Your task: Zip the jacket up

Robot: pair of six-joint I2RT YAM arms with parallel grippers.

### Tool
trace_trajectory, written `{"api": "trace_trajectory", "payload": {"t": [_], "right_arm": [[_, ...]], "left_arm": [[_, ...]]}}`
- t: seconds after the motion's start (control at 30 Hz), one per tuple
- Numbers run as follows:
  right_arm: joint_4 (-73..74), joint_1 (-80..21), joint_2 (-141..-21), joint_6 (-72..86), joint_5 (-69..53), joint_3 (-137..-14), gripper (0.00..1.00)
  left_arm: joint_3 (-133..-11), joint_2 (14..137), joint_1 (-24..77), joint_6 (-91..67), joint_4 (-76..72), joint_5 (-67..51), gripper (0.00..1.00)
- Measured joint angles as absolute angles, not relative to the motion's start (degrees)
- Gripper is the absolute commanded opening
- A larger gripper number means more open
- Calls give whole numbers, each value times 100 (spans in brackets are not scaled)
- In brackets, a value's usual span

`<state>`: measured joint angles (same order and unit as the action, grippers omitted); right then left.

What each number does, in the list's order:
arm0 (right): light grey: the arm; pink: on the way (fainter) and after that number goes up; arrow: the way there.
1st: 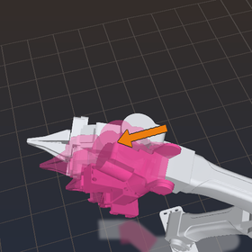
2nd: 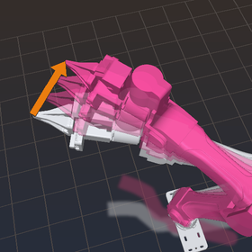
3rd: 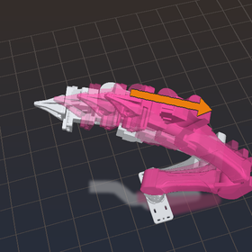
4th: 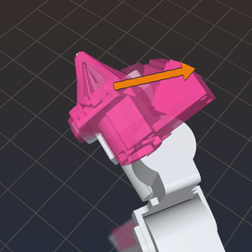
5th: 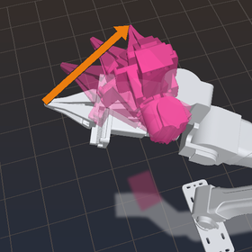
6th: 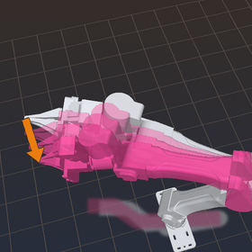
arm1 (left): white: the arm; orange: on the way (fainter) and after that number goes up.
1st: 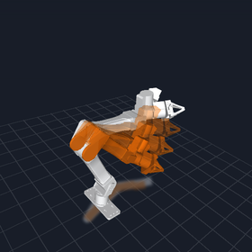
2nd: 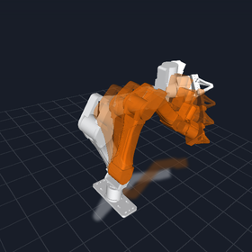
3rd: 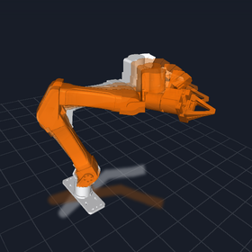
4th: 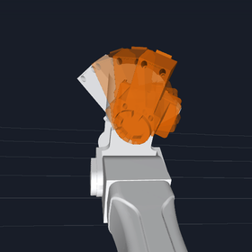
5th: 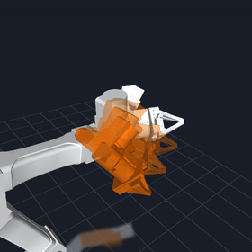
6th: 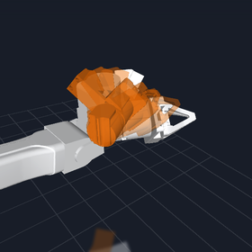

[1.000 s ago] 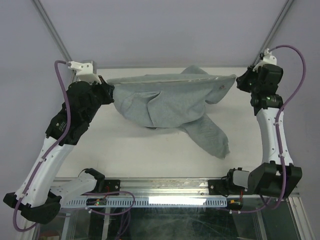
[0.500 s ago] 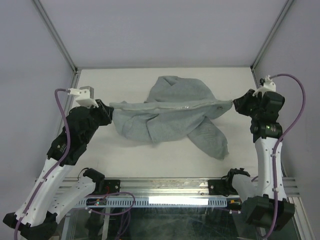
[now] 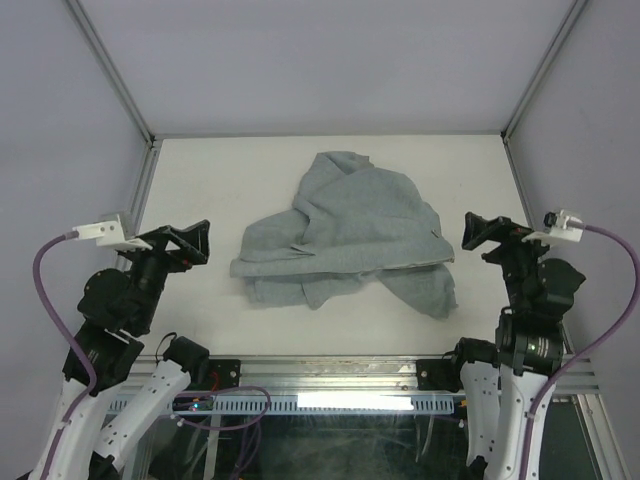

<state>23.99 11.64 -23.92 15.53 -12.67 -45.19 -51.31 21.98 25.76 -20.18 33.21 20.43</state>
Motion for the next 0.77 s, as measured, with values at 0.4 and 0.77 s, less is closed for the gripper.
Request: {"api": "trace_trajectory", "payload": {"t": [0.4,0.77], "right_arm": [[2381,574,-602,1485,-16,-3629,99],[2322,574,-760,1431,-165,-3629,99]], "left_arm": [[-4080,572,2576,-1710,2300,2915,99],[-3846,552,2576,-1673,2082,3400,99]]}}
